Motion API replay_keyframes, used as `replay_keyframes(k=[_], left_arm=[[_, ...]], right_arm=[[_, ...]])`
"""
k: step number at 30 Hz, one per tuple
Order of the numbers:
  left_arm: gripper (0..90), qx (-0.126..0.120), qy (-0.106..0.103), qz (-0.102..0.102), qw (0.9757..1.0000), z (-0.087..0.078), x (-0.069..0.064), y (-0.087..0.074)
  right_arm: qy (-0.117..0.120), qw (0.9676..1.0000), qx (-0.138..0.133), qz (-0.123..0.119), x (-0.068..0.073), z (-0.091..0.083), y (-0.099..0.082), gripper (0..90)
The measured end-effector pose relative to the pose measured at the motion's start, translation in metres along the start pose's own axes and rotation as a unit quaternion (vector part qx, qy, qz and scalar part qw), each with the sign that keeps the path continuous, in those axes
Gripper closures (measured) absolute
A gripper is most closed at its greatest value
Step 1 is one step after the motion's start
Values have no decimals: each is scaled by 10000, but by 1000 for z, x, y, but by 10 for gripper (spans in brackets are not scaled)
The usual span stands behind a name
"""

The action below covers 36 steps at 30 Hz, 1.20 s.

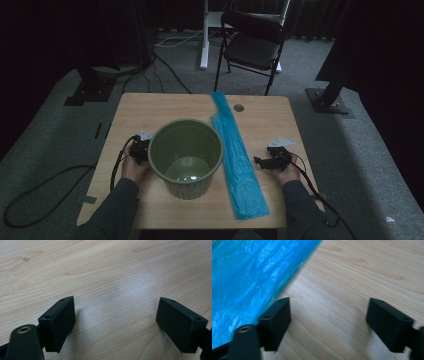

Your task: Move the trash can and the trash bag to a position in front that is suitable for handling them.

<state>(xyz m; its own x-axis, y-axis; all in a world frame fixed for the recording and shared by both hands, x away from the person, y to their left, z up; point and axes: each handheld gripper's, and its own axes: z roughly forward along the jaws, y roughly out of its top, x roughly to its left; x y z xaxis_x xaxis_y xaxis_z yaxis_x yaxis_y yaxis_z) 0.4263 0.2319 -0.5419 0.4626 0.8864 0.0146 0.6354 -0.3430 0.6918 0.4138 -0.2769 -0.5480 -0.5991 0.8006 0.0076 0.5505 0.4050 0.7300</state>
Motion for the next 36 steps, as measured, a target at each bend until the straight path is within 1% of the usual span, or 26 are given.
replay_keyframes(k=[2,3,4,5,6,7,8,10,12,14,15,16,18,20,21,23,25,26,27,29,30,31,32,33,34,36], left_arm=[[175,31,5,-13,10000,-1,0,0],[193,31,16,-25,10000,-2,0,0],[226,37,33,-42,10000,-3,1,0],[274,32,37,-46,10000,-4,2,0],[274,29,34,-55,10000,-4,2,0],[308,24,56,-83,9999,-5,2,0],[308,26,65,-95,9999,-5,3,0],[321,40,60,-85,9999,-6,3,0],[328,45,45,-73,10000,-6,3,0],[332,34,37,-75,10000,-6,4,-1],[332,34,37,-75,10000,-6,4,-1],[332,34,38,-75,10000,-6,4,-1],[332,27,36,-73,10000,-6,4,-1],[332,29,36,-73,10000,-6,4,-1],[333,30,39,-76,10000,-6,3,-1],[333,30,38,-75,10000,-6,4,-1],[333,30,35,-72,10000,-6,4,-1],[333,29,35,-72,10000,-6,4,-1],[333,29,35,-71,10000,-6,4,-1],[333,28,34,-70,10000,-6,4,-1],[333,27,34,-70,10000,-6,4,-1],[333,26,33,-70,10000,-6,4,-1],[332,25,33,-69,10000,-6,4,-1],[333,24,33,-68,10000,-6,4,-1],[333,25,33,-69,10000,-6,4,-1],[333,28,34,-72,10000,-6,4,-1]], right_arm=[[0,10000,-4,5,0,0,0,245],[2,10000,0,7,1,-1,0,280],[-27,10000,22,19,2,-2,1,334],[-106,9998,106,105,3,-4,3,402],[-106,9998,106,105,3,-4,3,402],[-175,9994,247,171,5,-6,6,471],[-175,9994,247,171,5,-6,6,471],[-155,9990,367,196,7,-7,8,512],[-70,9991,385,188,10,-8,11,526],[43,9994,308,136,16,-10,16,538],[43,9994,308,136,16,-10,16,538],[193,9995,209,113,23,-13,21,543],[233,9995,184,98,25,-13,23,555],[313,9994,163,0,32,-14,26,556],[389,9990,207,-53,38,-12,28,554],[416,9989,229,-64,41,-10,29,554],[459,9980,373,-204,49,-4,29,548],[459,9980,373,-204,49,-4,29,548],[441,9973,478,-331,52,0,28,550],[434,9971,532,-340,53,1,28,555],[369,9963,638,-431,56,5,26,590],[369,9963,638,-431,56,5,26,590],[366,9959,691,-445,57,4,27,696],[353,9958,712,-451,58,4,28,735],[353,9958,712,-451,58,4,28,735],[291,9954,780,-467,58,2,28,817]])
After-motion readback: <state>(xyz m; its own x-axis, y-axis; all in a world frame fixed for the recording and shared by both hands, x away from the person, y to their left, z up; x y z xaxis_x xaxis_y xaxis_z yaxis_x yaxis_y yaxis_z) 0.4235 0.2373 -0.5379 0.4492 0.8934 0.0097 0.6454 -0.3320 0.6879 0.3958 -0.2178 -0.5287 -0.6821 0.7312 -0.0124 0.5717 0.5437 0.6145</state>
